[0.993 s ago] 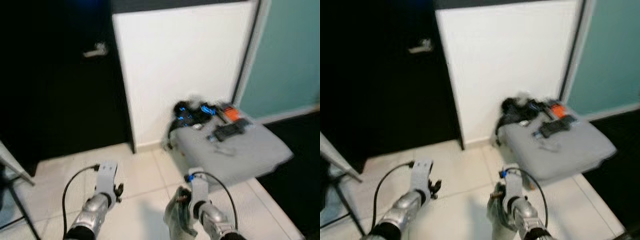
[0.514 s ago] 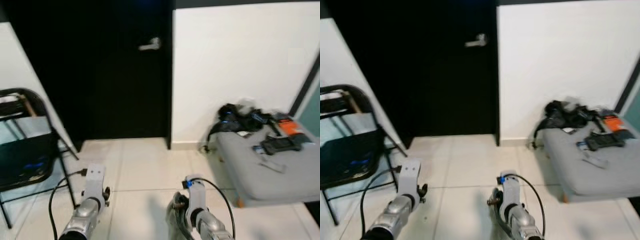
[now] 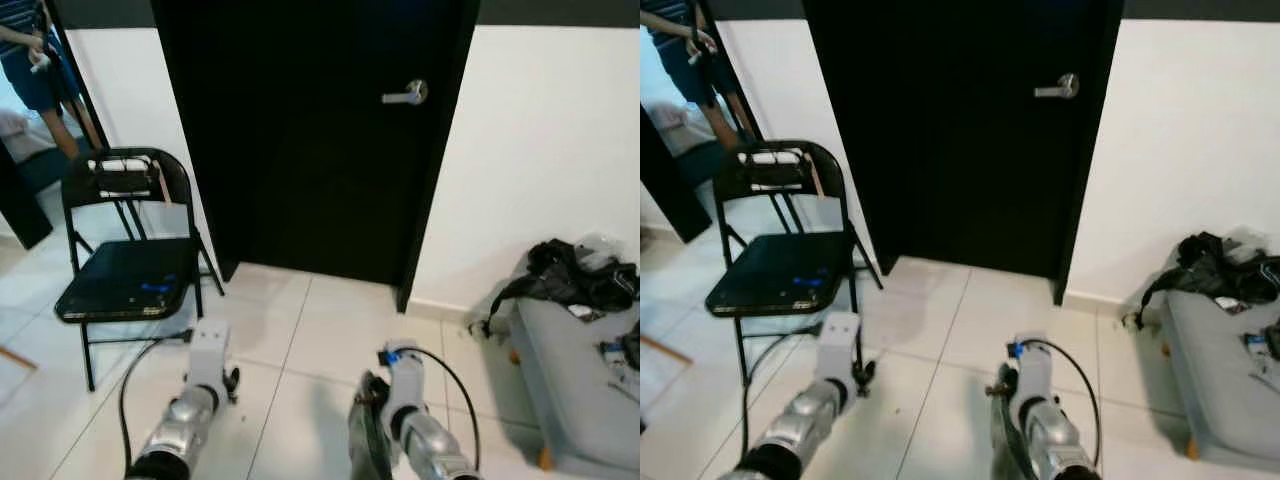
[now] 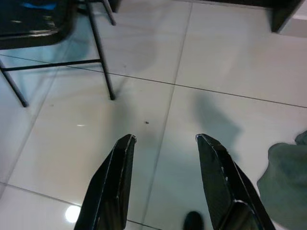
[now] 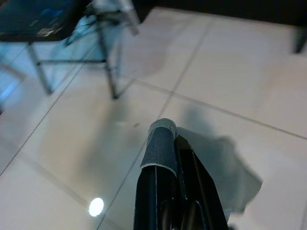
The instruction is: Hang hanger
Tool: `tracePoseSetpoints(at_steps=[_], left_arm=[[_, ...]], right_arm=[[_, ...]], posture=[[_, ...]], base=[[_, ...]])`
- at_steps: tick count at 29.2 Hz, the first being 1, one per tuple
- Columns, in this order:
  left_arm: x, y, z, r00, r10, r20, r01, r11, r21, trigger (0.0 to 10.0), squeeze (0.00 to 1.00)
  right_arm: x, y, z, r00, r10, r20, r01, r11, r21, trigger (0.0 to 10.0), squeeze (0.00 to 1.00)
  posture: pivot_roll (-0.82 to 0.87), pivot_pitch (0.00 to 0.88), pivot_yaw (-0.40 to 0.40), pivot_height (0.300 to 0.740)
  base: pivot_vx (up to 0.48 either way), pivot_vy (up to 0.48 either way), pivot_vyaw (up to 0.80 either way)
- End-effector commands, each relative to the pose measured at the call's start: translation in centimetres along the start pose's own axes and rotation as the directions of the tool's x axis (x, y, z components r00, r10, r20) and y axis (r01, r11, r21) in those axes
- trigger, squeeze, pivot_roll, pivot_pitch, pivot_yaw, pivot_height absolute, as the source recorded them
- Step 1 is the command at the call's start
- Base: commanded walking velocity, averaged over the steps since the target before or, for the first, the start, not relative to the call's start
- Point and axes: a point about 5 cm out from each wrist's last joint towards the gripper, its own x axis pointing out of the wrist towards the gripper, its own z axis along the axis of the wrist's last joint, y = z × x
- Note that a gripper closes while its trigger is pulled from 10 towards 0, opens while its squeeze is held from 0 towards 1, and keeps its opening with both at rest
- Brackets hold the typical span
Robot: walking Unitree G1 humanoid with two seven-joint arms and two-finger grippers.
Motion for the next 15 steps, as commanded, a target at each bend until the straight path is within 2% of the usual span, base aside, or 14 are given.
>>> tracePoseSetpoints(at_steps=[1,4,6,9,15], left_arm=[[0.0,0.5,0.2,1.000,0.024,0.015,-0.024,1.000,-0.008,10.0,0.00],[0.0,0.9,0.8,0.999,0.040,0.036,-0.039,0.999,-0.030,10.0,0.00],[0.0,1.0,1.1,0.999,0.029,0.043,-0.029,1.000,0.007,10.0,0.00],[0.1,1.0,1.3,0.999,0.022,0.039,-0.023,0.999,0.039,10.0,0.00],[0.1,1.0,1.6,0.998,0.024,0.050,-0.024,1.000,0.002,10.0,0.00]], right_arm=[[0.1,0.2,0.3,1.000,-0.004,0.011,0.004,1.000,0.011,10.0,0.00],[0.3,0.1,0.6,1.000,-0.010,0.023,0.009,1.000,0.029,10.0,0.00],[0.3,0.3,0.8,1.000,-0.004,0.024,0.004,1.000,0.007,10.0,0.00],[0.5,0.2,1.2,0.999,-0.009,0.034,0.008,1.000,0.020,10.0,0.00],[0.9,0.9,2.0,0.998,0.016,0.059,-0.017,1.000,0.018,10.0,0.00]], posture=[[-0.01,0.003,0.033,0.740],[0.01,0.007,0.034,0.740],[0.00,0.000,0.042,0.740],[0.02,0.018,0.030,0.740],[0.01,0.011,0.020,0.740]], base=[[0.000,0.000,0.80],[0.000,0.000,0.80],[0.000,0.000,0.80],[0.000,0.000,0.80],[0.000,0.000,0.80]])
